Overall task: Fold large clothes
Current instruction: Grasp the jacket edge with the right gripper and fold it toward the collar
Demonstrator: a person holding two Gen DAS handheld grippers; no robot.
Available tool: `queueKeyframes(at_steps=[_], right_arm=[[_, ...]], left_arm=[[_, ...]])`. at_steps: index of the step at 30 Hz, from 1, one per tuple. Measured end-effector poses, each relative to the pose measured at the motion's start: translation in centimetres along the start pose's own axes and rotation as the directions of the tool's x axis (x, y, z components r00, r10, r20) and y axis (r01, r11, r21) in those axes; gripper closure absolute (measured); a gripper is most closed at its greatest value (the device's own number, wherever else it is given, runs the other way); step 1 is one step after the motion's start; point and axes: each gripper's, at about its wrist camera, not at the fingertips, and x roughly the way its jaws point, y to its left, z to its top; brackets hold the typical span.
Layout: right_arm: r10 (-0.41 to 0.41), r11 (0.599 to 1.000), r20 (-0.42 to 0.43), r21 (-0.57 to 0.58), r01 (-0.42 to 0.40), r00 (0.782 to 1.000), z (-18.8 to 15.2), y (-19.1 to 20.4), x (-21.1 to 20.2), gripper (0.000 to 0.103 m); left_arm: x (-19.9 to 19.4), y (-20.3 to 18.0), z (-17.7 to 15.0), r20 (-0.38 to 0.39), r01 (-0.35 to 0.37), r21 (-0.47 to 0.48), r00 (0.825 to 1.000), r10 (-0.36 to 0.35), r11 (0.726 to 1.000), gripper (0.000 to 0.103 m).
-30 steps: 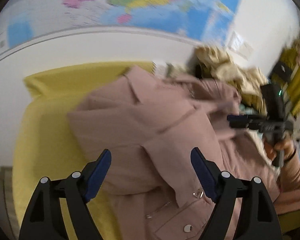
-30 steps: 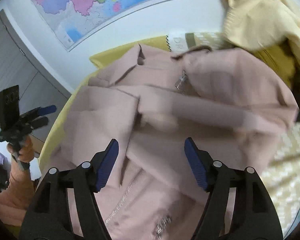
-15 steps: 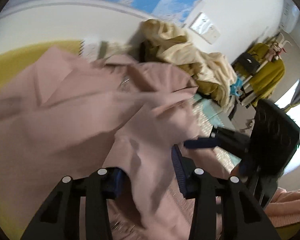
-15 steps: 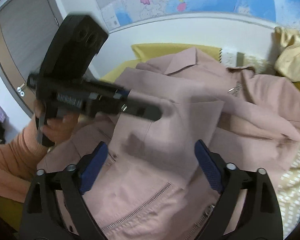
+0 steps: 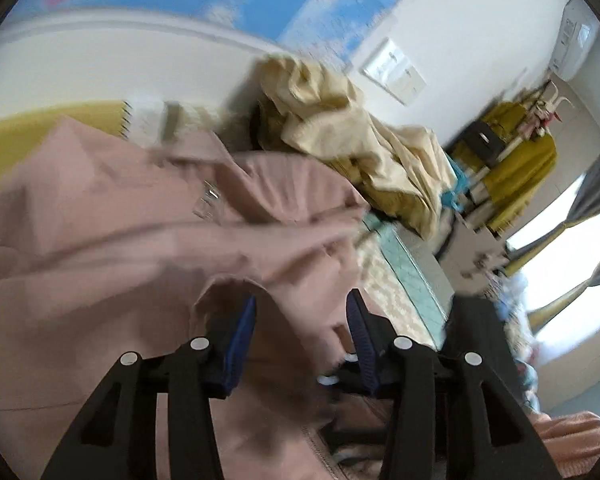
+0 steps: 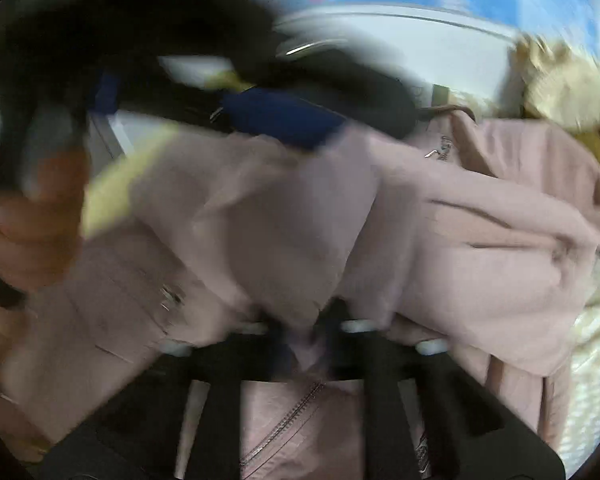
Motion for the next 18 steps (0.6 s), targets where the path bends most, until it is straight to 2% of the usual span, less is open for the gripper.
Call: queueKeyframes(at_steps=[2,3,4,6,7,8,9,10,11,13,14,16,17,18], right_arm=[[0.022,0.998,0.054,0.066,-0.026,0.998,0.3,-2.1,-2.3,0.099],[0.043,0.991,0.086,0.126,-0.054,0.995,0.4,-4.1,-3.9,0.098],[0.057,0.983,0.091,0.170,-0.072,0.994,0.3,-5.5,-4.7,0.092],[0.062,0.959,0.072,0.273,-0.079,0.995,-0.4,-9.2,-5.6,0.080],[0.060,0.950,0.057,0.304,-0.074,0.997,-0.9,-10.4,-5.8,0.067],[0.061,0.937,0.030,0.342,-0.068,0.998,-1.6,-11.7,-5.7,0.063],[0.071,0.928,0.017,0.366,-0.072,0.997,-2.1,-12.7,-5.8,0.061],[0.081,0.922,0.015,0.379,-0.080,0.997,-2.4,-13.4,-5.8,0.055],[0.094,0.915,0.026,0.391,-0.097,0.995,-2.5,-14.1,-5.9,0.039],[0.100,0.904,0.063,0.410,-0.117,0.993,-2.6,-15.1,-6.5,0.022],[0.093,0.906,0.069,0.409,-0.113,0.993,-2.5,-15.4,-6.5,0.020],[0.097,0.907,0.061,0.407,-0.113,0.993,-2.5,-15.6,-6.3,0.020],[0.101,0.909,0.056,0.402,-0.114,0.993,-2.1,-15.7,-5.9,0.024],[0.095,0.917,0.039,0.384,-0.103,0.995,-1.8,-15.6,-5.2,0.029]], left_arm=[[-2.7,0.2,-0.1,0.087,-0.002,0.028,0.996,0.000,1.000,0.043],[-4.1,0.1,-0.3,0.132,-0.016,0.048,0.991,0.010,0.999,0.032],[-5.1,0.0,-0.6,0.162,-0.042,0.066,0.986,0.031,0.997,0.027],[-6.5,-0.2,-1.5,0.204,-0.169,0.114,0.968,0.144,0.979,0.026],[-6.7,0.3,-2.2,0.203,-0.255,0.121,0.952,0.228,0.959,0.025],[-6.7,0.7,-2.6,0.197,-0.301,0.117,0.941,0.275,0.946,0.025],[-6.6,1.6,-3.3,0.180,-0.360,0.107,0.924,0.338,0.927,0.025],[-6.5,2.6,-4.0,0.155,-0.412,0.094,0.905,0.395,0.906,0.025],[-6.4,3.5,-4.6,0.135,-0.456,0.082,0.886,0.443,0.886,0.025],[-6.3,5.4,-5.5,0.097,-0.531,0.055,0.846,0.525,0.845,0.025],[-6.4,6.5,-6.0,0.076,-0.560,0.031,0.827,0.556,0.828,0.025],[-7.1,8.2,-6.8,0.063,-0.594,-0.009,0.802,0.594,0.804,0.025],[-7.4,8.7,-7.1,0.061,-0.604,-0.025,0.795,0.604,0.797,0.024],[-7.7,9.2,-7.3,0.058,-0.603,-0.041,0.795,0.604,0.797,0.021]])
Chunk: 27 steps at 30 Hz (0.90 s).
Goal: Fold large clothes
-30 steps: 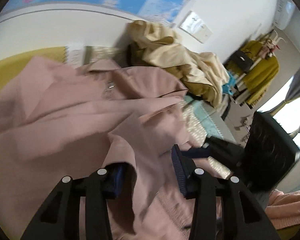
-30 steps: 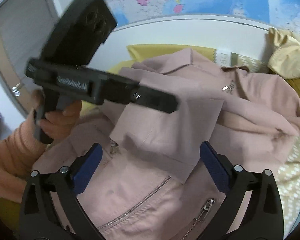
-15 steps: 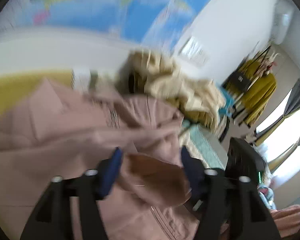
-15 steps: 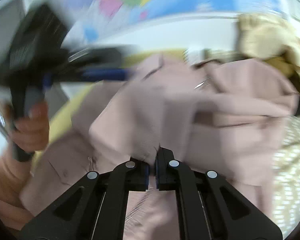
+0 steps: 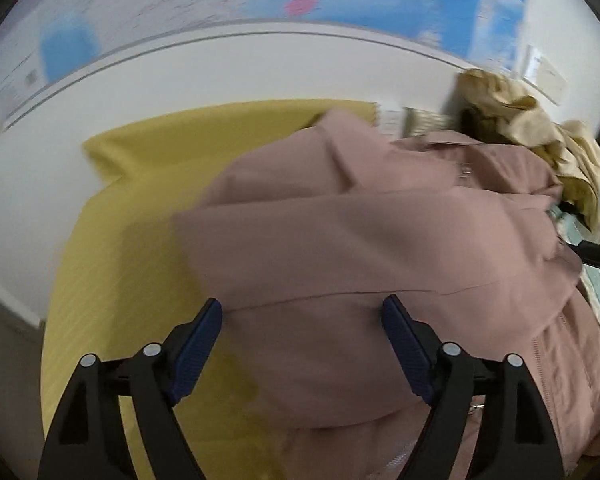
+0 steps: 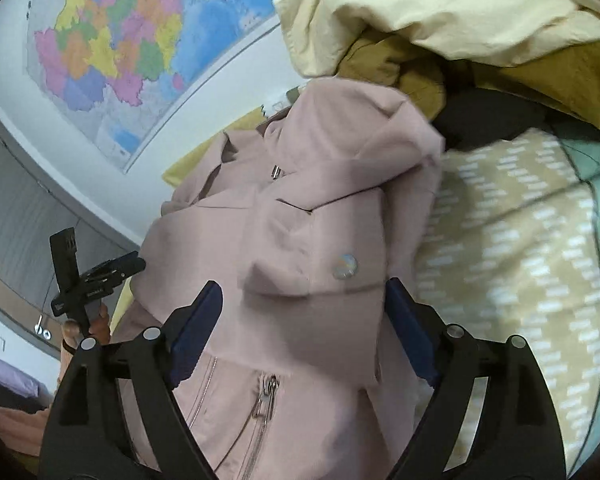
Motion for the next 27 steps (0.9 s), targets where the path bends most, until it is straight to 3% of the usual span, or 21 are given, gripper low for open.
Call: queueKeyframes(at_steps=[1,2,4,7,9,12,17,21,24,27], right_arm=[[-0.020,1.000,-0.009,-0.023,0.020,1.000,-0.1,0.4,0.3,0.046],[-0.040,0.998,-0.015,-0.054,0.039,0.999,0.2,0.8,0.5,0.072],[-0.013,0.997,-0.005,-0.079,0.012,1.000,1.4,1.9,0.5,0.092],[-0.022,0.988,0.085,-0.153,0.035,0.996,3.6,3.8,-0.9,0.092],[-0.020,0.982,0.160,-0.182,0.049,0.987,5.1,4.7,-2.2,0.092],[-0.023,0.985,0.213,-0.161,0.058,0.977,6.0,3.9,-3.0,0.092],[-0.115,0.989,0.056,-0.086,0.119,0.992,4.2,-0.2,0.7,0.092],[-0.119,0.991,0.039,-0.061,0.121,0.992,3.1,-1.3,1.2,0.092],[-0.130,0.988,0.046,-0.078,0.134,0.990,3.5,-1.0,1.0,0.092],[-0.158,0.982,0.054,-0.098,0.163,0.986,3.5,-1.0,0.9,0.092]], left_arm=[[0.1,0.5,-0.2,-0.005,0.002,-0.013,1.000,-0.002,1.000,0.020],[0.1,0.9,-0.4,-0.010,-0.004,-0.016,1.000,0.003,1.000,0.020],[0.0,1.0,-0.8,-0.016,-0.011,-0.001,1.000,0.010,1.000,0.020],[0.4,0.5,-0.9,-0.035,-0.038,0.036,0.999,0.039,0.999,0.009],[1.0,0.7,-0.8,-0.045,-0.077,0.047,0.996,0.079,0.996,0.009],[1.2,1.8,-0.8,-0.058,-0.051,0.000,0.997,0.051,0.999,0.009],[1.6,2.6,-1.0,-0.067,-0.023,-0.034,0.998,0.021,0.999,0.007],[2.9,2.4,-1.0,-0.079,0.025,-0.041,0.996,-0.029,0.999,0.008],[3.7,1.3,-0.3,-0.069,0.045,-0.023,0.997,-0.046,0.999,0.034],[3.6,0.3,0.8,-0.025,-0.010,0.009,1.000,0.010,1.000,0.047]])
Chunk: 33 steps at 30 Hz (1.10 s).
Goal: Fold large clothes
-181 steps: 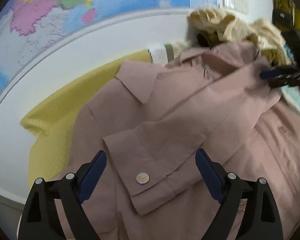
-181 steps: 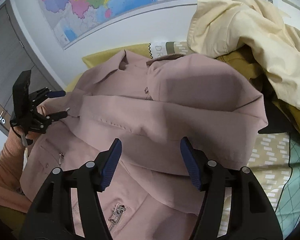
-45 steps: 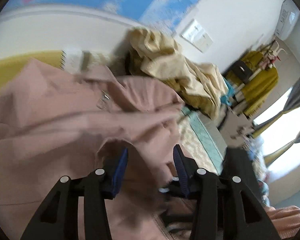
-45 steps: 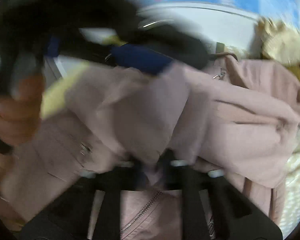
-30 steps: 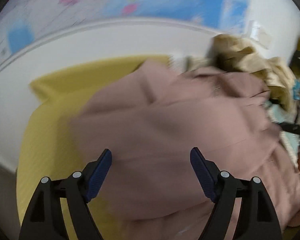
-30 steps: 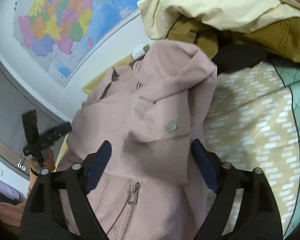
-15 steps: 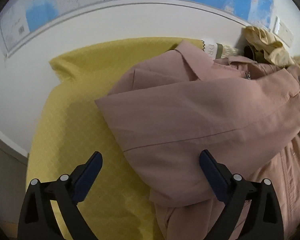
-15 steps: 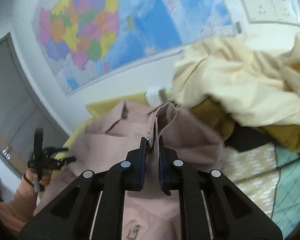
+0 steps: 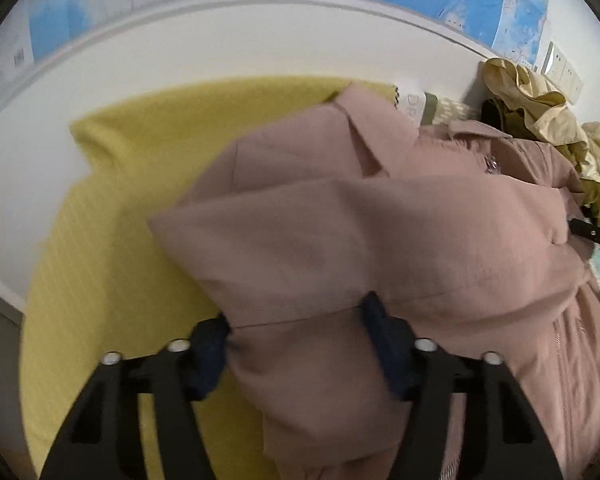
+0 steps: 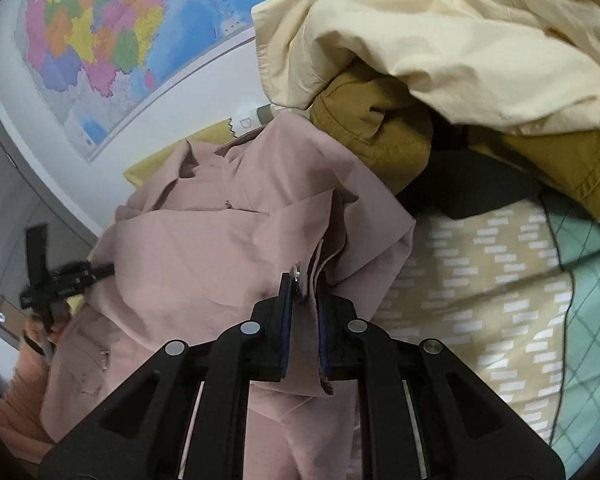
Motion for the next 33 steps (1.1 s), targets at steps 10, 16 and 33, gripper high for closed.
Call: queueKeyframes(at_steps=[10,16,33], right_arm=[[-0.106,0.990,0.070,-0.082,0.111,0.992,-0.7,2.0,-4.2,0.052],[-0.051,0.960,0.009,-0.275,0.052,0.999,-1.7,6.8,-2.4,0.054],[0.046,0.997,-0.093,-0.055,-0.052,0.995,-6.2,0.6,-8.9,0.014]], left_arm=[[-4.1,0.9,-2.1,0.057,0.021,0.004,0.998,-0.021,1.000,0.015],[-6.6,0.6,-5.0,0.042,0.049,0.018,0.998,-0.050,0.999,0.015],[-9.1,1.5,-13.4,-0.018,0.242,-0.106,0.969,-0.246,0.964,0.012]])
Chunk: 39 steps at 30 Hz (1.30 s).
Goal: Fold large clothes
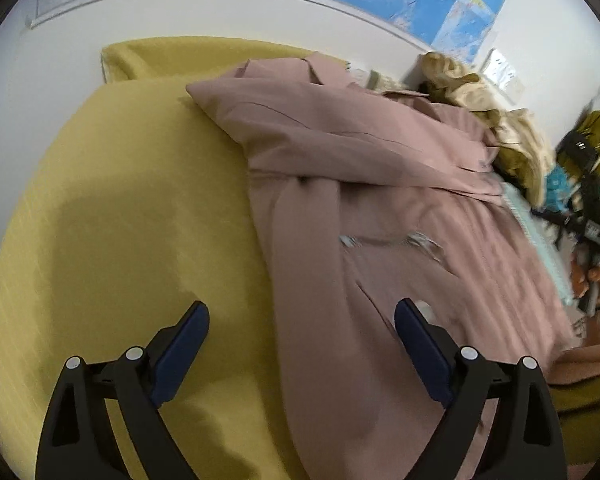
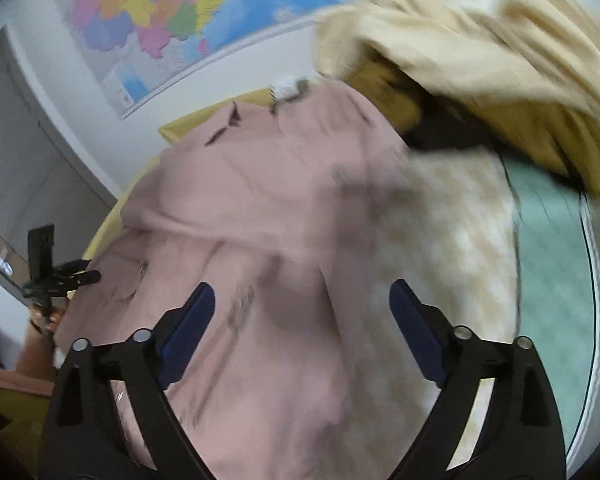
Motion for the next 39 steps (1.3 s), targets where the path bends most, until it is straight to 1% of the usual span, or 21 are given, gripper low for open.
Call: queueKeyframes(at_steps=[2,6,9,10,12,14,16,20,23,25,27,29,30,32,33,34,35,36,37,38,39], right_arm=[[0.004,0.999,-0.021,0.048,-0.003,1.000,-1.8,-1.1,-0.9,0.014],[0.091,0.988,-0.061,0.127,-0.083,0.994,-5.6,-2.3,-2.0,0.014],[0.116,0.988,-0.081,0.114,-0.106,0.990,-7.5,-1.6,-2.4,0.012],[0.123,0.988,-0.081,0.104,-0.114,0.989,-7.7,-1.1,-2.5,0.012],[0.175,0.982,-0.102,0.096,-0.166,0.979,-8.5,-0.1,-2.6,0.012],[0.178,0.983,-0.125,0.066,-0.171,0.976,-9.0,1.0,-2.5,0.011],[0.199,0.980,-0.146,0.043,-0.194,0.969,-9.6,1.9,-2.5,0.010],[0.272,0.962,-0.152,0.060,-0.266,0.950,-10.3,3.0,-2.3,0.007],[0.365,0.930,-0.143,0.103,-0.353,0.920,-10.2,3.6,-1.5,0.007],[0.394,0.919,-0.142,0.101,-0.382,0.908,-10.1,4.1,-1.1,0.007],[0.427,0.904,-0.147,0.103,-0.416,0.892,-10.0,4.6,-0.8,0.010],[0.458,0.889,-0.142,0.107,-0.446,0.878,-9.9,4.8,-0.8,0.014],[0.458,0.888,-0.139,0.109,-0.446,0.878,-9.7,4.9,-0.5,0.017],[0.441,0.896,-0.144,0.119,-0.427,0.886,-9.5,5.0,0.1,0.043],[0.438,0.897,-0.148,0.130,-0.422,0.887,-9.5,4.8,0.5,0.047],[0.435,0.898,-0.153,0.137,-0.417,0.887,-9.6,4.8,0.7,0.057],[0.436,0.898,-0.156,0.142,-0.417,0.886,-9.7,4.8,0.9,0.071],[0.442,0.895,-0.154,0.147,-0.422,0.884,-9.8,4.7,0.8,0.078],[0.464,0.882,-0.143,0.166,-0.440,0.874,-9.8,4.5,0.7,0.083],[0.486,0.868,-0.127,0.183,-0.461,0.865,-9.8,4.2,0.5,0.083],[0.490,0.866,-0.120,0.182,-0.466,0.863,-9.8,4.1,0.3,0.083]], left_arm=[[-0.5,-0.2,-0.9,0.000,0.028,-0.011,1.000,-0.028,1.000,0.011],[-1.6,-1.1,-2.6,0.001,0.082,-0.027,0.997,-0.082,0.996,0.008],[-1.9,-1.9,-3.6,-0.007,0.147,-0.036,0.989,-0.148,0.988,0.007],[-1.9,-2.2,-3.8,-0.008,0.154,-0.034,0.988,-0.154,0.988,0.007],[-1.9,-2.9,-4.3,-0.012,0.171,-0.036,0.985,-0.171,0.985,0.007],[-1.8,-3.3,-4.5,-0.016,0.200,-0.041,0.980,-0.201,0.979,0.007],[-1.7,-3.5,-4.6,-0.018,0.205,-0.035,0.978,-0.206,0.978,0.007],[-1.5,-3.7,-4.5,-0.021,0.229,-0.052,0.973,-0.230,0.972,0.007],[-0.9,-4.6,-4.3,-0.033,0.270,-0.052,0.962,-0.272,0.962,0.007],[-0.6,-5.2,-4.2,-0.042,0.268,-0.033,0.962,-0.269,0.963,0.007],[-0.4,-5.5,-4.1,-0.045,0.270,-0.031,0.961,-0.271,0.962,0.007],[-0.4,-5.4,-4.0,-0.035,0.277,-0.053,0.960,-0.279,0.959,0.007],[-0.3,-5.3,-3.9,-0.026,0.280,-0.069,0.959,-0.282,0.958,0.007],[-0.2,-5.1,-3.7,-0.012,0.262,-0.097,0.964,-0.264,0.960,0.021],[0.1,-5.1,-3.6,-0.018,0.238,-0.120,0.970,-0.241,0.964,0.038],[-0.1,-4.9,-3.7,-0.016,0.221,-0.130,0.974,-0.225,0.967,0.050],[0.0,-4.8,-3.6,-0.023,0.205,-0.147,0.977,-0.211,0.968,0.071],[0.2,-4.6,-3.7,-0.039,0.190,-0.167,0.979,-0.199,0.968,0.079],[0.3,-4.4,-3.7,-0.050,0.168,-0.187,0.982,-0.180,0.968,0.088],[0.2,-4.1,-3.7,-0.050,0.161,-0.199,0.983,-0.174,0.967,0.090],[0.0,-3.9,-3.7,-0.048,0.156,-0.205,0.984,-0.169,0.966,0.091]])
